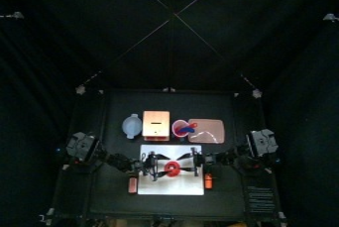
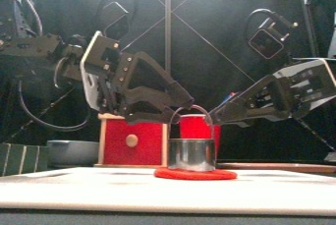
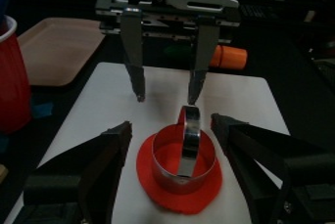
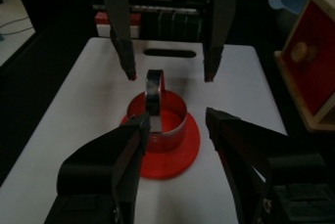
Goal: Get the cutter from the drawer then cut the dough then place the extra dough in the bowl
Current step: Cut the dough
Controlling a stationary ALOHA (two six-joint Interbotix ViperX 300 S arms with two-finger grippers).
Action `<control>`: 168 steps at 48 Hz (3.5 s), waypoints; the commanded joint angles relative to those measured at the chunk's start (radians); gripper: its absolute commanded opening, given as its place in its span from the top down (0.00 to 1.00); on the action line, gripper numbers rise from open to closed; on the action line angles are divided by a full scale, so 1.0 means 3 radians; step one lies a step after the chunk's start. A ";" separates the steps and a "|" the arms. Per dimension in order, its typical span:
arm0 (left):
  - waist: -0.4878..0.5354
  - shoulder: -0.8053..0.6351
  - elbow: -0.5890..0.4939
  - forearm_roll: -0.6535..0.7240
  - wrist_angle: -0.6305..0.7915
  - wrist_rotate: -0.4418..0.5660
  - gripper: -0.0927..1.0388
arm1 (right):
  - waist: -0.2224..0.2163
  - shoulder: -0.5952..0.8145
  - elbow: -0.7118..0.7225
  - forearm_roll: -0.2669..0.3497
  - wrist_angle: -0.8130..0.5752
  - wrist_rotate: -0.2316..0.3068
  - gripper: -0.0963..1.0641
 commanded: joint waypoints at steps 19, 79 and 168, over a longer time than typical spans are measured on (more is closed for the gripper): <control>-0.0010 -0.0066 -0.0056 0.0026 0.0026 0.0015 0.05 | 0.0046 0.0174 -0.0261 0.0036 0.0051 0.0015 0.18; 0.0010 -0.0061 -0.0102 0.0159 0.0128 0.0020 0.19 | 0.0332 0.0061 -0.0363 0.0568 0.0486 0.0000 0.19; 0.0077 -0.0036 -0.0153 0.0205 0.0573 0.0291 0.43 | -0.0015 0.0056 -0.0511 0.0240 0.0982 -0.0072 0.57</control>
